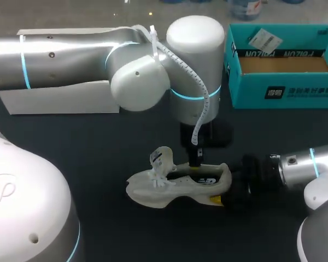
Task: Take the shoe out of the shoebox, open the shoe tongue, remove and reinsert the insole, then place the shoe into the shoebox
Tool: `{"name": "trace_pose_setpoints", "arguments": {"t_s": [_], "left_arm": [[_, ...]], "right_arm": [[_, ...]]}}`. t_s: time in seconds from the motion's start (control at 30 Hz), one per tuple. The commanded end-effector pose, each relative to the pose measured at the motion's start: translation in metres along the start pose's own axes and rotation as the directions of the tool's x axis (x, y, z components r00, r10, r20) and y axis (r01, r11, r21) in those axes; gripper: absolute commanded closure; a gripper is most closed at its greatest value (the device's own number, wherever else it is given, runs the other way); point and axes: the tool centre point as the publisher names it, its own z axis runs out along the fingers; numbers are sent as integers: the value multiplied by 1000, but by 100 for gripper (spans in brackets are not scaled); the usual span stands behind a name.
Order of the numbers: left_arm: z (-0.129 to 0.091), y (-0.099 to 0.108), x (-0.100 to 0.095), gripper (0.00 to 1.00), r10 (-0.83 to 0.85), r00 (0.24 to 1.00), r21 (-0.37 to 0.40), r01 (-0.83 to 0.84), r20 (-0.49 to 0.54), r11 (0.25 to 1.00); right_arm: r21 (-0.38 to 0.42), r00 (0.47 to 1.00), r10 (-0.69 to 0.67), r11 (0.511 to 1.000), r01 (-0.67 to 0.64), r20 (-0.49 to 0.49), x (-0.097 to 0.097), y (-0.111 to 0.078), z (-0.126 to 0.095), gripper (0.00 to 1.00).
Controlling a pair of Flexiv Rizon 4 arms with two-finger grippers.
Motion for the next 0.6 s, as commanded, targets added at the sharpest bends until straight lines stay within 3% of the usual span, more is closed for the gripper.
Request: {"name": "trace_pose_setpoints", "arguments": {"t_s": [0.03,0.4,0.43,0.6], "left_arm": [[5,-7,-1,100,0,1000,-14,0,-3,1000],[5,-7,-1,100,0,1000,-14,0,-3,1000],[7,-10,-1,100,24,1000,22,-24,-9,999],[26,-17,7,100,73,997,61,-72,-13,996]], "right_arm": [[5,1000,0,1000,0,1,0,-1,0,100],[5,1000,0,1000,0,1,0,-1,0,100],[5,1000,0,1000,0,1,0,-1,0,100],[5,1000,0,1000,0,1,0,-1,0,100]]}}
